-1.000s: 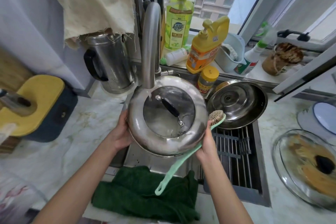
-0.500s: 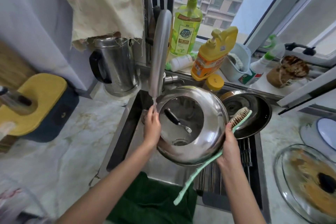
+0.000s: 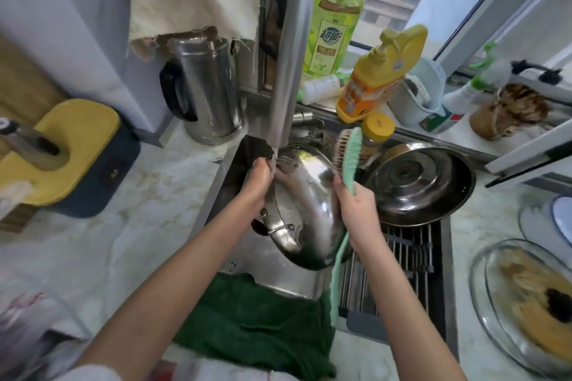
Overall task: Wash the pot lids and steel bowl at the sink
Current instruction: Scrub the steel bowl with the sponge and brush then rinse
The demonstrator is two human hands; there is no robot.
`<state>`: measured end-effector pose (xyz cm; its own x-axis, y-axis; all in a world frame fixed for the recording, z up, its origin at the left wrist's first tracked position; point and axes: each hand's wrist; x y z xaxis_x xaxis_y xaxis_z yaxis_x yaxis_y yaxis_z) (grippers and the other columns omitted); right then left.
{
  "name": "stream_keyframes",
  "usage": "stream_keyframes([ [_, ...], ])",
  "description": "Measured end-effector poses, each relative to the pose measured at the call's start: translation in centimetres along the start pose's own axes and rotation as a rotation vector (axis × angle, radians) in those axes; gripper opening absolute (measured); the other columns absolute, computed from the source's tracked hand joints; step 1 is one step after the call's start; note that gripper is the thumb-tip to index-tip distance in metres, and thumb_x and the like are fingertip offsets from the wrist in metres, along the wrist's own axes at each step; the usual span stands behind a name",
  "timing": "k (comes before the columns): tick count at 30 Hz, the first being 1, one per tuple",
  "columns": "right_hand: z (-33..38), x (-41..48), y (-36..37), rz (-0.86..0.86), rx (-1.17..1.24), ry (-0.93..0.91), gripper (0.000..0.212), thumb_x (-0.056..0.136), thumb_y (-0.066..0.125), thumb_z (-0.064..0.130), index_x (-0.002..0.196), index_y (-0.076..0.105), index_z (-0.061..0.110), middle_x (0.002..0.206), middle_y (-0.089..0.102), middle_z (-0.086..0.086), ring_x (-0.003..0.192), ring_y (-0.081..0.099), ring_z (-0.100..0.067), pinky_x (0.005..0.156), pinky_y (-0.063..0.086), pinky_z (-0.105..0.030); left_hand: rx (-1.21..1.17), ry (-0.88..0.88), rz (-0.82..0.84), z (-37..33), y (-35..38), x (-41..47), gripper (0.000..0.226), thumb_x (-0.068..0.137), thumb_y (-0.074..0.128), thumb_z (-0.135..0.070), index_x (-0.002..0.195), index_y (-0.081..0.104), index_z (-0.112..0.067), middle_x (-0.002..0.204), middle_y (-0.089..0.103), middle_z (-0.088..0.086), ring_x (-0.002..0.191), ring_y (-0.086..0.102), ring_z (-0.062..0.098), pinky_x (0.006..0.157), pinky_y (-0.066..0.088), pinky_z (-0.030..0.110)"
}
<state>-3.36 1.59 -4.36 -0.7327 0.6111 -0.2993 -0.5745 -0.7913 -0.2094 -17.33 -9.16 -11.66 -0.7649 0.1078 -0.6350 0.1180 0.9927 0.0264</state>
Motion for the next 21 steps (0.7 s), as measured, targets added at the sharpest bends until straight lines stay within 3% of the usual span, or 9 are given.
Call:
stream_keyframes([
  [1,0.1,0.0,1.4,0.008,-0.030,-0.016,0.029,0.097,0.054,0.024,0.073,0.058,0.010,0.055,0.047,-0.001,0.048,0.044,-0.013,0.046,0.036,-0.023,-0.058,-0.003,-0.115,-0.2,0.5,-0.7,0.036,0.103,0.031,-0.029,0.114,0.057,-0.006,0.091,0.058,0.009,0.112,0.055,0.031,0.082,0.045,0.030],
  [3,-0.2,0.1,3.9,-0.057,-0.004,0.033,0.034,0.097,0.055,0.026,0.064,0.053,0.016,0.054,0.047,-0.001,0.050,0.045,-0.016,0.052,0.037,-0.030,0.134,0.159,-0.106,0.7,1.4,-2.5,0.042,0.104,0.027,-0.027,0.132,0.049,-0.006,0.131,0.055,0.012,0.130,0.045,0.029,0.108,0.035,0.036],
  [4,-0.5,0.2,4.8,-0.109,0.034,0.086,0.035,0.097,0.054,0.027,0.063,0.051,0.017,0.056,0.047,0.000,0.053,0.047,-0.017,0.056,0.038,-0.033,0.271,0.296,-0.086,1.8,1.9,-3.9,0.047,0.104,0.025,-0.029,0.145,0.037,-0.009,0.150,0.039,0.008,0.140,0.033,0.024,0.115,0.024,0.033],
  [7,-1.1,-0.1,5.7,-0.191,0.116,0.194,0.031,0.097,0.053,0.032,0.070,0.054,0.016,0.063,0.051,0.001,0.067,0.051,-0.019,0.067,0.041,-0.033,0.501,0.622,-0.001,3.6,2.0,-6.1,0.055,0.100,0.022,-0.031,0.152,0.024,-0.014,0.159,0.020,-0.002,0.147,0.016,0.012,0.118,0.011,0.027],
  [12,-1.1,-1.9,5.5,-0.124,-0.021,0.101,0.043,0.097,0.053,0.028,0.059,0.040,0.017,0.052,0.038,0.003,0.048,0.037,-0.011,0.053,0.031,-0.028,0.195,0.187,-0.033,1.5,-1.2,-1.4,0.063,0.089,0.031,-0.041,0.144,0.042,-0.012,0.151,0.040,0.006,0.140,0.036,0.023,0.118,0.024,0.044],
  [15,-0.8,-1.4,5.9,-0.162,-0.021,0.081,0.038,0.098,0.052,0.024,0.061,0.045,0.017,0.055,0.043,0.002,0.053,0.041,-0.013,0.056,0.033,-0.029,0.311,0.455,0.042,3.5,1.1,-7.3,0.050,0.105,0.027,-0.025,0.152,0.021,-0.011,0.159,0.017,-0.001,0.147,0.014,0.013,0.121,0.010,0.031],
  [17,-0.7,-1.4,5.9,-0.148,-0.076,0.038,0.036,0.098,0.052,0.019,0.062,0.047,0.017,0.057,0.045,0.000,0.055,0.043,-0.014,0.055,0.034,-0.029,0.233,0.509,0.036,4.1,1.0,-7.3,0.046,0.105,0.029,-0.019,0.151,0.027,-0.013,0.157,0.023,-0.002,0.145,0.019,0.010,0.120,0.014,0.031],
  [19,-0.5,-2.2,5.8,-0.072,-0.192,-0.056,0.037,0.096,0.053,0.014,0.060,0.046,0.017,0.055,0.046,0.000,0.052,0.042,-0.014,0.053,0.033,-0.030,-0.043,0.249,0.032,1.8,-0.3,-4.1,0.037,0.101,0.040,-0.022,0.134,0.055,-0.015,0.139,0.053,0.002,0.130,0.047,0.016,0.113,0.033,0.036],
  [21,-0.2,-2.8,5.6,-0.024,-0.247,-0.103,0.037,0.095,0.054,0.013,0.058,0.046,0.016,0.054,0.045,0.001,0.048,0.039,-0.009,0.049,0.029,-0.028,-0.259,-0.024,0.044,-0.4,-1.7,-1.9,0.023,0.091,0.052,-0.020,0.102,0.071,-0.012,0.100,0.072,0.007,0.093,0.066,0.023,0.088,0.052,0.035],
])
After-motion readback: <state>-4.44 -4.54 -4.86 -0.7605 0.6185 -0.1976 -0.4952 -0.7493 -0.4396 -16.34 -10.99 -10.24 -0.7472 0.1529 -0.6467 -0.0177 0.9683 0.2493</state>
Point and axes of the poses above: each hand's wrist, its own x-axis towards the middle knuckle, its own y-axis out of the palm, z = x × y
